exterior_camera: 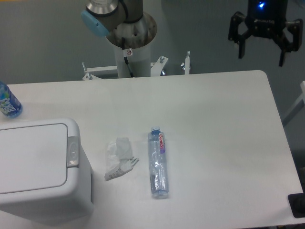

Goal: Open the trash can
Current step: 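Move the open gripper over the table toward the white trash can lid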

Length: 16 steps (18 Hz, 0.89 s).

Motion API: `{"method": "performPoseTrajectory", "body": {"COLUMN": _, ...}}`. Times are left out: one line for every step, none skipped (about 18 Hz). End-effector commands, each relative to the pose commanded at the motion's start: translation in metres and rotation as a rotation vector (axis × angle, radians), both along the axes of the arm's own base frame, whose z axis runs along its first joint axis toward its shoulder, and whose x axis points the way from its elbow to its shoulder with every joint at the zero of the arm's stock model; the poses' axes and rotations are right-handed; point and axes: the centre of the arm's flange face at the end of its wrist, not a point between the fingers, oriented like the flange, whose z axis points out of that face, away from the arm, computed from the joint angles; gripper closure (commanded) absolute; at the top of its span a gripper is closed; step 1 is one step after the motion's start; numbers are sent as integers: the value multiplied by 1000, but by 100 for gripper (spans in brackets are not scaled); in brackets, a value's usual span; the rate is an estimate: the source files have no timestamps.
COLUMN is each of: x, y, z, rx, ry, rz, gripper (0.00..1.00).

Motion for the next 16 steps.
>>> {"method": "performPoseTrajectory", "body": {"x": 1, "y": 1, "z": 0, "rx": 1, "ry": -3, "rz": 4, "gripper": 0}}
{"method": "performPoseTrajectory", "body": {"x": 1, "y": 1, "z": 0, "rx": 1, "ry": -3, "rz": 3, "gripper": 0}}
{"method": "performPoseTrajectory", "body": {"x": 1, "y": 2, "z": 0, "rx": 2, "ry": -2, "rz": 1, "gripper": 0}}
{"method": "performPoseTrajectory", "body": {"x": 3, "y": 3, "z": 1, "rx": 2, "ry": 0, "rz": 0, "gripper": 0}}
{"method": "performPoseTrajectory", "body": {"x": 3, "y": 3, "z": 1, "rx": 3, "ry": -1, "rz": 2, "gripper": 0}}
{"method": "performPoseTrajectory", "body": {"x": 4, "y": 3, "z": 2, "rx": 6, "ry": -2, "rz": 13, "gripper": 0}}
{"method": "performPoseTrajectory", "body": {"x": 5, "y": 5, "z": 1, "rx": 12, "ry": -9, "rz": 26, "gripper": 0}}
{"method": "performPoseTrajectory", "body": {"x": 8, "y": 10, "z": 1, "rx": 17, "ry": -15, "rz": 40, "gripper": 0}}
{"method": "performPoseTrajectory", "body": {"x": 13, "y": 16, "z": 1, "rx": 22, "ry": -21, "rz": 53, "gripper": 0}}
{"method": "performPoseTrajectory", "body": {"x": 17, "y": 22, "z": -1, "rx": 29, "ry": -30, "rz": 66, "gripper": 0}}
{"method": "performPoseTrajectory", "body": {"x": 20, "y": 28, "z": 1, "rx": 43, "ry": -29, "rz": 86, "gripper": 0}}
{"method": "performPoseTrajectory", "body": {"x": 24, "y": 36, "z": 1, "rx": 60, "ry": -28, "rz": 109, "gripper": 0}}
{"method": "performPoseTrajectory", "body": {"x": 30, "y": 48, "z": 0, "rx": 80, "ry": -32, "rz": 134, "gripper": 0}}
{"method": "performPoseTrajectory", "body": {"x": 38, "y": 61, "z": -1, "rx": 102, "ry": -39, "rz": 164, "gripper": 0}}
{"method": "performPoseTrajectory", "body": {"x": 46, "y": 74, "z": -2, "rx": 126, "ry": -48, "rz": 198, "gripper": 0}}
{"method": "performPoseTrajectory", "body": {"x": 54, "y": 85, "z": -3, "rx": 152, "ry": -51, "rz": 229, "gripper": 0}}
